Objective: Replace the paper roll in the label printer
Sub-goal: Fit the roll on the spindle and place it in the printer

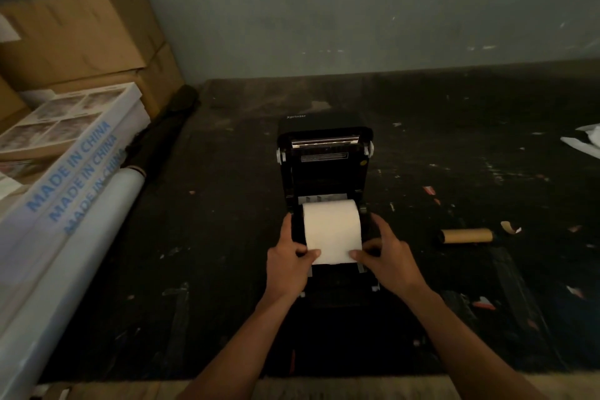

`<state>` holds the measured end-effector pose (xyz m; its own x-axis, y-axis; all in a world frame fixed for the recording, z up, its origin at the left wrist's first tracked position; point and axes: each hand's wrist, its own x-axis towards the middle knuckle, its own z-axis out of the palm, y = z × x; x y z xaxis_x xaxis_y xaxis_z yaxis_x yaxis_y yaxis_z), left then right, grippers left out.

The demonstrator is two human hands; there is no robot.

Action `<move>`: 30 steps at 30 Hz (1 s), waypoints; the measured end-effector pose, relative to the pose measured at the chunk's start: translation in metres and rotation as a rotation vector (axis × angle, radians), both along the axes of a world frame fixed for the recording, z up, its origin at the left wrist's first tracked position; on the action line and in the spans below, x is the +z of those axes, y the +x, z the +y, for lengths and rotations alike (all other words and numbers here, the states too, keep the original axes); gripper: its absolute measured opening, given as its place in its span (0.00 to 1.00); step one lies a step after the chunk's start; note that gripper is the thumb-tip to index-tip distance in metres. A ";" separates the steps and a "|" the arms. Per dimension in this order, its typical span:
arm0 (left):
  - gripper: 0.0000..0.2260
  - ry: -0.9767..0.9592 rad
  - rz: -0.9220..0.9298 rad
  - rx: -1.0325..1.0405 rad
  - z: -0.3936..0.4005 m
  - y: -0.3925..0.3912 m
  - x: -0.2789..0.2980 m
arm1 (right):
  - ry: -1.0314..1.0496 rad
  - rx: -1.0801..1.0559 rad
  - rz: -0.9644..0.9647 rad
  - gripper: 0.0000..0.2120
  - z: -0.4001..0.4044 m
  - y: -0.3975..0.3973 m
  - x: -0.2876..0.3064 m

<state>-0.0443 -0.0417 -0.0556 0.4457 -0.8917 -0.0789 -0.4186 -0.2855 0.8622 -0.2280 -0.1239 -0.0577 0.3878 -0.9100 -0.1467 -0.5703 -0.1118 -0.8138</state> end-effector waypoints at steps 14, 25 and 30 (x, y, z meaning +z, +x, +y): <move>0.41 0.006 -0.195 -0.133 -0.001 0.012 -0.010 | -0.195 -0.008 0.111 0.35 -0.002 0.002 -0.011; 0.42 0.091 -0.111 -0.160 0.000 0.019 -0.006 | -0.222 0.117 0.179 0.37 -0.013 -0.005 -0.009; 0.40 0.089 -0.146 -0.167 -0.001 0.020 -0.006 | -0.196 0.156 0.221 0.37 -0.017 -0.004 -0.009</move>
<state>-0.0248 -0.0423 -0.0618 0.3054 -0.9464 -0.1055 -0.5850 -0.2738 0.7634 -0.2319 -0.1412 -0.0669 0.5031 -0.8613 -0.0708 -0.6941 -0.3539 -0.6268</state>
